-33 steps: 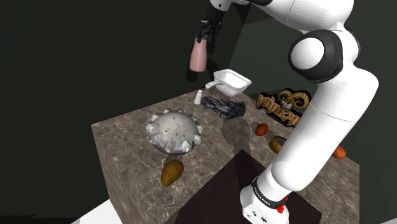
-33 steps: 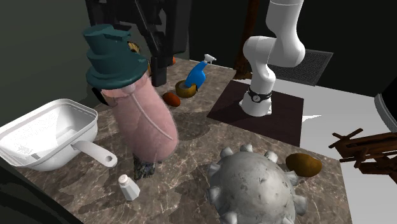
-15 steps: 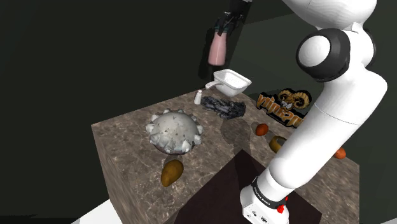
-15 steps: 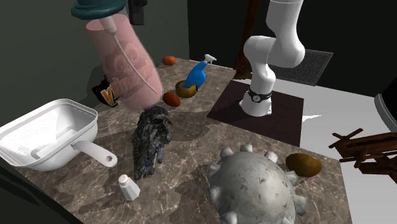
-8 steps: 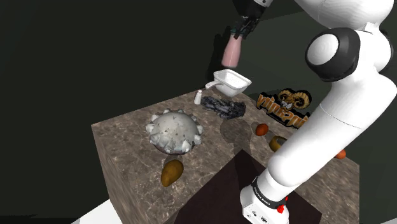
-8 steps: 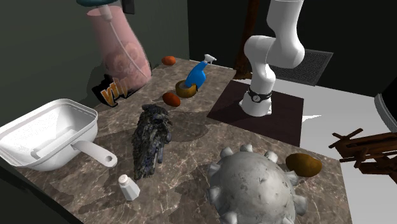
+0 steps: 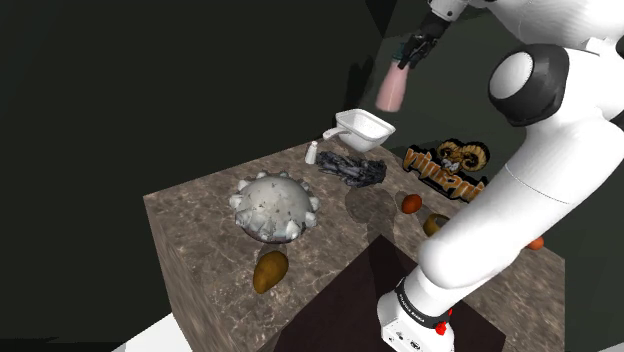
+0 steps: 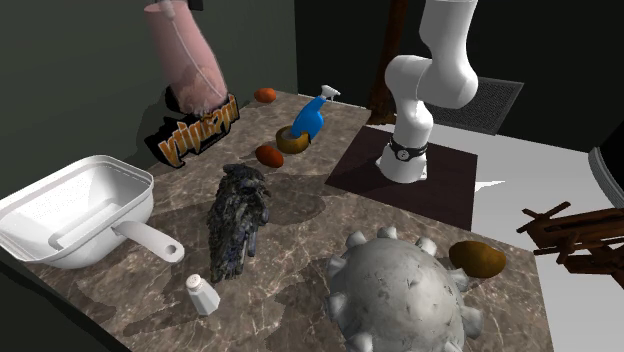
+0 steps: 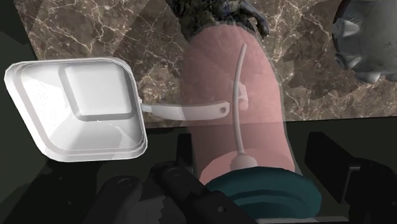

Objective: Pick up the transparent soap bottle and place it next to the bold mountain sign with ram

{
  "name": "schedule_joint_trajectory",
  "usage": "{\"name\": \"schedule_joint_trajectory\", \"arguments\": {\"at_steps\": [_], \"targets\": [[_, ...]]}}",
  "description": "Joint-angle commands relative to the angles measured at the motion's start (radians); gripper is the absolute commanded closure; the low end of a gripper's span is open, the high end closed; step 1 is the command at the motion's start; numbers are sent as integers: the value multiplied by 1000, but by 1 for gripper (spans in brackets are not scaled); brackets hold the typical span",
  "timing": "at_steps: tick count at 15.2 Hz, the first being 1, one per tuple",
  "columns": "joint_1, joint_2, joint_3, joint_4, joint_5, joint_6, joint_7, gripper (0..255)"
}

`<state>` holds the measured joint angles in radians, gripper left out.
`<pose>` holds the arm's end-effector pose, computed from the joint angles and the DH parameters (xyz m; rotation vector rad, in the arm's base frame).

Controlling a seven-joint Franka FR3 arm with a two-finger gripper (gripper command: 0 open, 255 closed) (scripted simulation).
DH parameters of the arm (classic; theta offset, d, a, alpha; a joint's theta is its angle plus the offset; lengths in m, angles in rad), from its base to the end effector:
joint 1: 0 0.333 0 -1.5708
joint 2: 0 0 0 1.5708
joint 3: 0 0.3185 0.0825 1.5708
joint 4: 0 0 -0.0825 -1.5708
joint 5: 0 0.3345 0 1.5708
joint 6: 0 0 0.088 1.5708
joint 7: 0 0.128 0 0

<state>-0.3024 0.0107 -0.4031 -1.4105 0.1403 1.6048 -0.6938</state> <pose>0.4034 -0.3187 0.6738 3.1068 -0.0048 0.3565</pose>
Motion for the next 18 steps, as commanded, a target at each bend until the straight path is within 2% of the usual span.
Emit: {"name": "schedule_joint_trajectory", "arguments": {"at_steps": [1, 9, 13, 15, 18], "targets": [[-26, 18, -25, 24, 17, -14, -50, 255], [-161, 119, -127, 146, 108, -84, -260, 255], [-256, 209, -170, 256, 179, -141, -364, 255], [-326, 274, -188, 342, 228, -184, -420, 255], [-300, 238, -184, 250, 203, -123, -424, 255]]}}
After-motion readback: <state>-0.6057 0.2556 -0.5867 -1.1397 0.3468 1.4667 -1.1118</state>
